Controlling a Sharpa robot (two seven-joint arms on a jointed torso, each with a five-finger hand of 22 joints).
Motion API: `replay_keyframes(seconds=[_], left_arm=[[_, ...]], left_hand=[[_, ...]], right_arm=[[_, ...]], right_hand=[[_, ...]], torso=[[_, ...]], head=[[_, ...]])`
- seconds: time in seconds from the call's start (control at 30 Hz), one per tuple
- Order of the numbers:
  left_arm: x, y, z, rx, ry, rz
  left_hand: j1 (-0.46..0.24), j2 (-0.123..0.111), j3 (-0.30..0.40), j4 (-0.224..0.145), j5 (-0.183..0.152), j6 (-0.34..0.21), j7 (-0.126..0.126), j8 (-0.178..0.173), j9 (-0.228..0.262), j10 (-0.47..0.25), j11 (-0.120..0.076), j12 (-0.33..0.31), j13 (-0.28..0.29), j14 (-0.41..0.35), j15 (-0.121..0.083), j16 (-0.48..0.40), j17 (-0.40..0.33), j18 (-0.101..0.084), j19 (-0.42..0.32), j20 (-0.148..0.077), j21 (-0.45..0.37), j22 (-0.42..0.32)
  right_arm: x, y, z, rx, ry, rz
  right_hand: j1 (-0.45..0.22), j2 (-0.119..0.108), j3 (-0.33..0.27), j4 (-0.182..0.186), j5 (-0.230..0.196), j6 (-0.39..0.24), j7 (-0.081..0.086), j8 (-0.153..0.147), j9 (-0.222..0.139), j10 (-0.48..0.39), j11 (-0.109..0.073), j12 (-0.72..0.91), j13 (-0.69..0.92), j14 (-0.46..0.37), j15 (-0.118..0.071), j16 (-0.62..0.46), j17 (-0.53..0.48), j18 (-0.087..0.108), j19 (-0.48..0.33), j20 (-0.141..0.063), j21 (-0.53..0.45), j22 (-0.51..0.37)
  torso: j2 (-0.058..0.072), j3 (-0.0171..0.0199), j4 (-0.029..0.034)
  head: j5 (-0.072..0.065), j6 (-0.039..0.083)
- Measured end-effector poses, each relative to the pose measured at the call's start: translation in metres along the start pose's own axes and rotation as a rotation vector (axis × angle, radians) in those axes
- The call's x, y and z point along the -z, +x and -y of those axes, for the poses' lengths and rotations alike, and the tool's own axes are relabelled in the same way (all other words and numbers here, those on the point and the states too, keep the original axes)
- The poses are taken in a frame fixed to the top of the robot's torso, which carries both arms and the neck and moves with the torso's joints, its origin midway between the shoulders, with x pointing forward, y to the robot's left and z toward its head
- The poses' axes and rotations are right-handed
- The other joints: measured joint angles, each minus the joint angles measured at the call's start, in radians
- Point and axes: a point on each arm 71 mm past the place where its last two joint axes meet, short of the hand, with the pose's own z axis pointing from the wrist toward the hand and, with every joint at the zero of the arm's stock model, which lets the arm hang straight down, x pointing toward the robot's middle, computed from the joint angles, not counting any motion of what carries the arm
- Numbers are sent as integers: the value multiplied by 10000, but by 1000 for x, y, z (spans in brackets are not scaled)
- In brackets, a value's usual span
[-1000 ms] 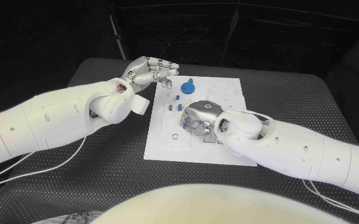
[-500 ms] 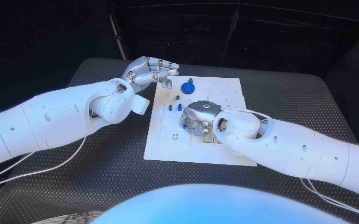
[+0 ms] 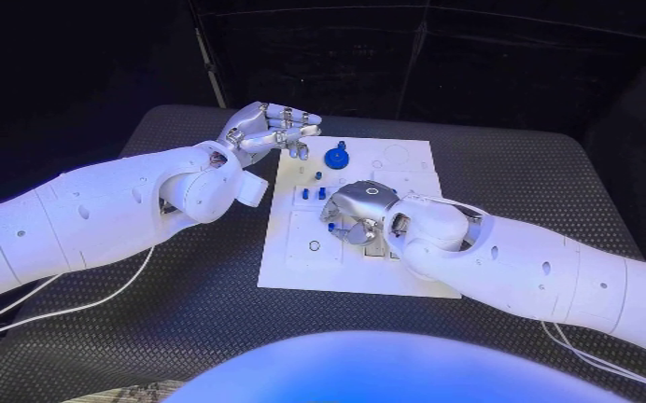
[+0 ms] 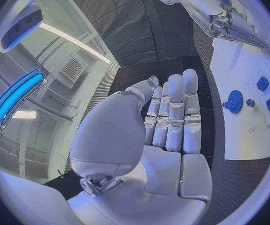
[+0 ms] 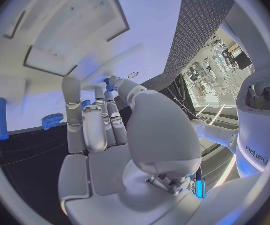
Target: Assemble the parts on the task board
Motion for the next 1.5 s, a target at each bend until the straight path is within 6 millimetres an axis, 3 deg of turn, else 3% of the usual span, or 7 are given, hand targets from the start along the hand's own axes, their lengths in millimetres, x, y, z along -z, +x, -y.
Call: replay_keyframes(seconds=[0.53, 0.73, 0.9, 1.0, 1.17, 1.3, 1.5], left_arm=[[0, -3, -1, 2, -89, -13], [1, -5, -1, -12, -105, 17], [1, -5, -2, -17, -112, 30], [0, -6, -2, -23, -116, 45], [0, -8, -2, -38, -124, 82], [0, -8, -2, -40, -126, 87], [0, -8, -2, -40, -125, 86]], left_hand=[[-60, 60, 0, 0, 0, 0, 0, 0, -11, 0, 0, 0, -1, 0, 0, -48, 0, -1, 0, 0, -37, -36], [-60, 60, 0, 0, 0, 0, 0, 0, -10, 1, -1, 0, -2, 0, 0, -48, 0, 0, 0, 0, -37, -36], [-60, 60, 0, 0, 0, 0, 0, 0, -10, 1, -1, 0, -2, 0, 0, -48, -9, 0, 0, 0, -37, -36], [-60, 60, 0, 0, 0, 0, 0, 0, -9, 1, -1, 0, -3, 0, 0, -48, -9, -1, 0, 0, -37, -35], [-60, 60, 0, 0, 0, 0, -1, 0, -9, 1, -1, 0, -3, 0, 0, -48, -8, -1, 0, 0, -37, -35], [-59, 60, -28, -28, 0, 1, 0, 0, -9, 1, -1, 0, 8, 0, 0, -48, -8, -1, 0, 0, -37, -46], [-59, 59, -29, -28, 0, 0, 0, 0, -8, 1, -1, 0, 7, 0, 0, -48, -8, 0, 0, 0, -37, -46]], right_arm=[[31, -12, 11, -267, 125, 1273], [45, -41, 27, -317, 565, 2055], [49, -68, 53, -258, 1347, 2468], [52, -72, 67, -278, 1790, 2344], [53, -69, 81, -344, 2307, 1558], [52, -63, 86, -357, 2541, 785], [49, -57, 92, -348, 2818, -3]], right_hand=[[-22, -108, -228, 34, 124, -178, -74, 0, 36, -64, -42, 335, 49, 0, 0, 0, 56, -1, 2, 1, 5, 148], [-75, -161, -495, 134, 141, -244, -141, 44, 35, -230, -94, 458, 49, 0, 0, 0, 43, 0, 40, -37, 71, 139], [85, -332, -1638, 349, 32, -1350, -416, 43, 15, -1152, 74, 583, 58, -2, 110, -164, -378, 0, -451, 96, -528, -678], [557, -210, -2647, 643, 32, -2097, -550, 28, -12, -1658, 161, 923, 78, 2, 178, -169, -507, 161, -589, 201, -765, -990], [1197, -190, -3559, 1214, -282, -2649, -759, -10, -30, -2201, 274, 1369, 78, -71, 251, -169, -508, 161, -641, 253, -901, -1121], [1357, -98, -3745, 1399, -331, -2646, -757, -10, -29, -2260, 262, 1614, 97, -107, 286, -131, -523, 161, -640, 253, -929, -1166], [1572, 118, -3767, 1422, -335, -1438, -427, 119, 77, -1949, 90, 2092, 112, -31, 210, -2, -397, 159, -542, 154, -929, -1214]], torso=[[-7, 5, -12], [-19, -1, -24], [-39, -19, -25], [-46, -25, -19], [-39, -27, -13], [-33, -32, -13], [-24, -31, -12]], head=[[-35, 1], [-136, 1], [-217, 1], [-239, 1], [-255, 1], [-271, 1], [-260, 1]])
